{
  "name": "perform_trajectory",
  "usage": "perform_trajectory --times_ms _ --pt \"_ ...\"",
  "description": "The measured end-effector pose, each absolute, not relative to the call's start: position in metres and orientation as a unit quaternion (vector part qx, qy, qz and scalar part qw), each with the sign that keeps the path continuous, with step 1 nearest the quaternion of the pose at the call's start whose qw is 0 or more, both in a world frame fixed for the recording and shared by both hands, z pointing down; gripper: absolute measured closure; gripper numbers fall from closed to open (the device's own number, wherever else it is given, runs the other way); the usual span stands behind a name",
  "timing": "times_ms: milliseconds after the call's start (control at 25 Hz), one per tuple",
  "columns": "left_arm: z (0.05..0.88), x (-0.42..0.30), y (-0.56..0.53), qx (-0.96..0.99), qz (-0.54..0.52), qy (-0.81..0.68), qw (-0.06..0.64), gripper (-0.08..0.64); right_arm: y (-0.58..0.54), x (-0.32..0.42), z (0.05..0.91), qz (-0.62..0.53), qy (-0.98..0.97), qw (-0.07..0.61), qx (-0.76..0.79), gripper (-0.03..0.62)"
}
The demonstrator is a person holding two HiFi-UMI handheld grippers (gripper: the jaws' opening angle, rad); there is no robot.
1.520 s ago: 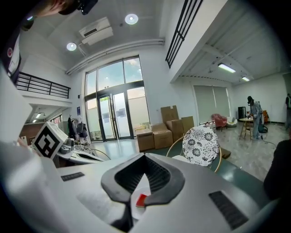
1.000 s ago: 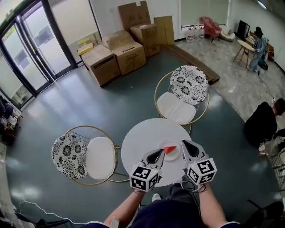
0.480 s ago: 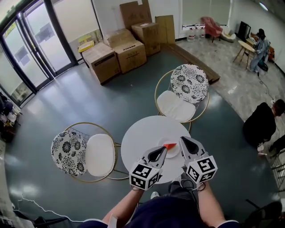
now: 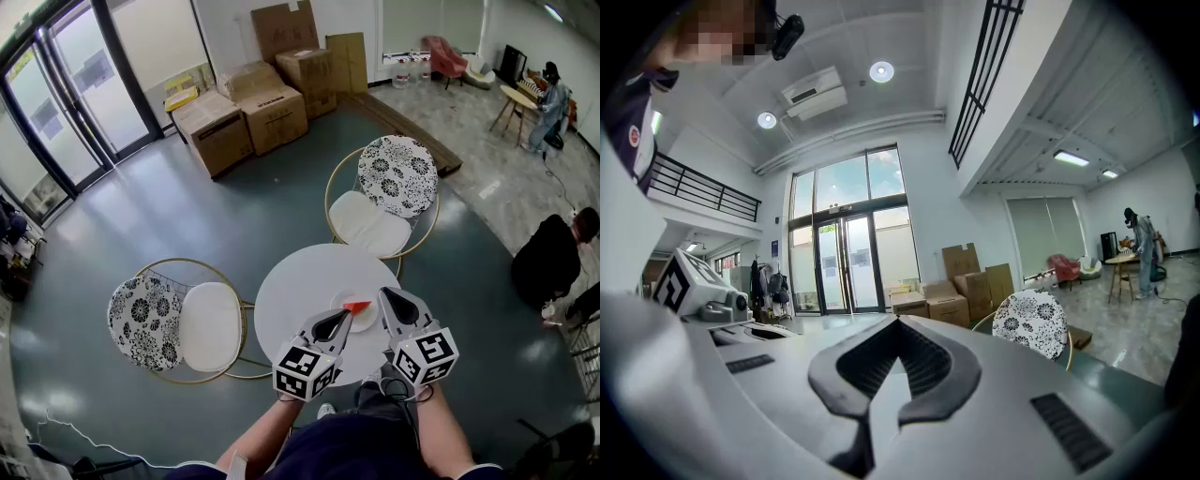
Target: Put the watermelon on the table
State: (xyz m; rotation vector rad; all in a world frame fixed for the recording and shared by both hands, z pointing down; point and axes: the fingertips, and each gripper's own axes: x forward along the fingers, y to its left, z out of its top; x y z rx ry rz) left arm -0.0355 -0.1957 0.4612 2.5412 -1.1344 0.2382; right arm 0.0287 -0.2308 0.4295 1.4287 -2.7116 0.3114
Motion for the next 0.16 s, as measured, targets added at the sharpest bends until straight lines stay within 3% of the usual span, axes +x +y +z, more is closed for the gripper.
perform_trajectory --times_ms 160 --pt "0.4634 -0.0344 -0.1962 0.896 0.084 -0.399 0.176 0.554 -0.2314 0.0302 0.4315 0.102 -0.879 0.031 0.464 0.589"
